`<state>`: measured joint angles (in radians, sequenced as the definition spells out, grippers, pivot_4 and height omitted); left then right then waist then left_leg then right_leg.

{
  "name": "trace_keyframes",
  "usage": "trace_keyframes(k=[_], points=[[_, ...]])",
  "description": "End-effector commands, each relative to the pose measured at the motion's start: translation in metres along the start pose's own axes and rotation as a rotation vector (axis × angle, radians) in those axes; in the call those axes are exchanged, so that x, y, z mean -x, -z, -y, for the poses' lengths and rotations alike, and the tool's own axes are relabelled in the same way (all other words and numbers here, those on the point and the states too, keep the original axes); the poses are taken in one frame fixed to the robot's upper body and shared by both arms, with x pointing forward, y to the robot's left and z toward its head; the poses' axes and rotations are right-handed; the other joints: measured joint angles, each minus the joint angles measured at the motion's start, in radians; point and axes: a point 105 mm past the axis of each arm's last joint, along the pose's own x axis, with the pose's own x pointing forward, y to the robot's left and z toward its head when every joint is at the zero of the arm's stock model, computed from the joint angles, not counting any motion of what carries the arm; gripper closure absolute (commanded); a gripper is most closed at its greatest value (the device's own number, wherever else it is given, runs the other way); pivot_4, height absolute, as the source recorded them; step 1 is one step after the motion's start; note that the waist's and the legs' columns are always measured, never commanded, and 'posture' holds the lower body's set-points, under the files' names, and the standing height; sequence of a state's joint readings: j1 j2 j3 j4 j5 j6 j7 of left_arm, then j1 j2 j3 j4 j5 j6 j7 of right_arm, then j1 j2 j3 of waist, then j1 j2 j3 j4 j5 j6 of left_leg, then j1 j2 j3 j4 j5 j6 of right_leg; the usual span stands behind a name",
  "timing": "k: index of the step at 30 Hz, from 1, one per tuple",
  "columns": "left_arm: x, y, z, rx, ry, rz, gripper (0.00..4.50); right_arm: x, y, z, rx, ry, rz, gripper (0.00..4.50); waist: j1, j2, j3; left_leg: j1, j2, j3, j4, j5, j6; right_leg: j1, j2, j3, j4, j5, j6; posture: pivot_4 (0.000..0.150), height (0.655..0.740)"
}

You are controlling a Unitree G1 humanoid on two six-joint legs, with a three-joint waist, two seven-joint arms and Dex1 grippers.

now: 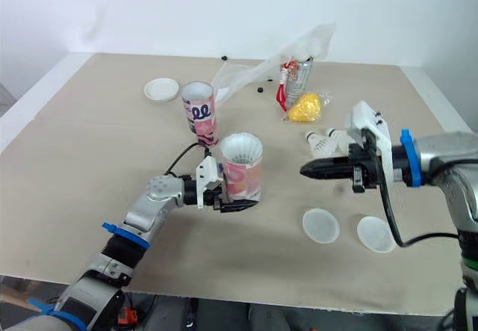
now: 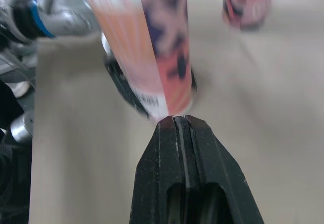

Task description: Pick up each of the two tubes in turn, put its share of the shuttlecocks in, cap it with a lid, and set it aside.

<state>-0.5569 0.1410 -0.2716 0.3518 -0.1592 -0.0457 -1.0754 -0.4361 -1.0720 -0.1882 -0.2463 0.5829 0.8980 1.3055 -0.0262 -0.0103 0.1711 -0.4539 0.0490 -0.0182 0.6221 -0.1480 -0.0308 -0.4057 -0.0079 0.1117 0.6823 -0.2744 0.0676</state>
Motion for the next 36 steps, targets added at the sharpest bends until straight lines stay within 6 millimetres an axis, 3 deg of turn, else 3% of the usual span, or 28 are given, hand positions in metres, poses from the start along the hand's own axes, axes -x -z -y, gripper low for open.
trace_keyframes(k=[1,4,5,7,9,10,11,13,15,24,32,36], points=[[-0.007,0.001,0.005,-0.050,0.032,0.005,1.07,0.008,0.007,0.005,0.066,0.095,-0.050,4.35,-0.001,0.000,0.000,0.000,0.000,0.000,0.001,0.000,0.000,0.000,0.000,0.000,0.000,0.001,0.001,0.150,0.7400],[-0.011,0.008,0.008,-0.091,0.056,-0.026,1.07,0.008,0.029,0.006,0.015,0.110,-0.114,4.35,-0.001,0.000,0.000,0.000,0.000,0.000,0.002,0.002,0.001,0.001,0.000,0.000,0.000,0.002,0.002,0.150,0.7400],[-0.011,0.012,0.009,-0.114,0.072,-0.048,1.07,0.008,0.039,0.006,-0.008,0.108,-0.146,4.14,-0.001,0.000,0.000,0.000,0.000,0.000,0.003,0.002,0.001,0.001,0.000,0.001,0.000,0.002,0.001,0.150,0.7400],[-0.011,0.017,0.011,-0.133,0.091,-0.070,1.07,0.008,0.051,0.006,-0.003,0.104,-0.192,3.51,-0.001,0.000,0.000,0.000,0.000,0.000,0.003,0.002,0.001,0.001,0.000,0.001,0.000,0.002,0.000,0.150,0.7400],[-0.011,0.018,0.011,-0.134,0.098,-0.068,1.07,0.009,0.057,0.007,0.002,0.107,-0.220,2.47,-0.001,0.000,0.000,0.000,0.000,0.001,0.004,0.003,0.001,0.002,0.000,0.002,-0.001,0.002,0.000,0.150,0.7400],[-0.011,0.019,0.011,-0.126,0.097,-0.065,1.07,0.009,0.065,0.011,0.007,0.119,-0.251,1.70,-0.001,0.000,0.000,0.000,0.000,0.001,0.004,0.003,0.001,0.002,0.000,0.002,-0.001,0.002,0.000,0.150,0.7400],[-0.011,0.019,0.012,-0.122,0.102,-0.064,1.07,0.008,0.070,0.013,0.007,0.127,-0.269,1.57,-0.002,0.000,0.000,0.000,0.000,0.001,0.004,0.003,0.001,0.002,0.000,0.002,-0.001,0.002,0.000,0.150,0.7400],[-0.011,0.020,0.012,-0.112,0.102,-0.060,1.07,0.007,0.074,0.016,0.008,0.127,-0.287,0.64,-0.003,0.000,0.000,0.001,0.000,0.001,0.005,0.003,0.001,0.002,0.000,0.002,-0.001,0.002,0.000,0.150,0.7400],[-0.012,0.020,0.011,-0.103,0.095,-0.055,1.07,0.006,0.075,0.017,0.008,0.123,-0.292,0.01,-0.006,0.000,0.000,0.001,-0.001,0.001,0.004,0.003,0.002,0.002,0.000,0.002,-0.001,0.002,0.000,0.150,0.7400],[-0.012,0.020,0.008,-0.073,0.084,-0.048,1.07,-0.002,0.084,0.032,0.018,0.143,-0.319,0.01,-0.006,0.000,0.000,0.000,-0.001,0.000,0.004,0.003,0.002,0.002,0.000,0.002,-0.001,0.003,0.002,0.150,0.7400],[-0.010,0.019,0.005,-0.075,0.080,-0.057,1.07,-0.012,0.092,0.034,0.027,0.121,-0.346,0.01,-0.006,0.000,0.000,0.000,-0.001,0.000,0.004,0.003,0.002,0.002,0.000,0.002,-0.001,0.004,0.003,0.150,0.7400],[-0.010,0.020,0.006,-0.076,0.078,-0.059,1.07,-0.013,0.097,0.034,0.069,0.103,-0.401,1.17,-0.007,0.000,0.000,0.001,-0.001,0.000,0.004,0.003,0.002,0.002,0.000,0.002,-0.001,0.004,0.003,0.150,0.7400]])
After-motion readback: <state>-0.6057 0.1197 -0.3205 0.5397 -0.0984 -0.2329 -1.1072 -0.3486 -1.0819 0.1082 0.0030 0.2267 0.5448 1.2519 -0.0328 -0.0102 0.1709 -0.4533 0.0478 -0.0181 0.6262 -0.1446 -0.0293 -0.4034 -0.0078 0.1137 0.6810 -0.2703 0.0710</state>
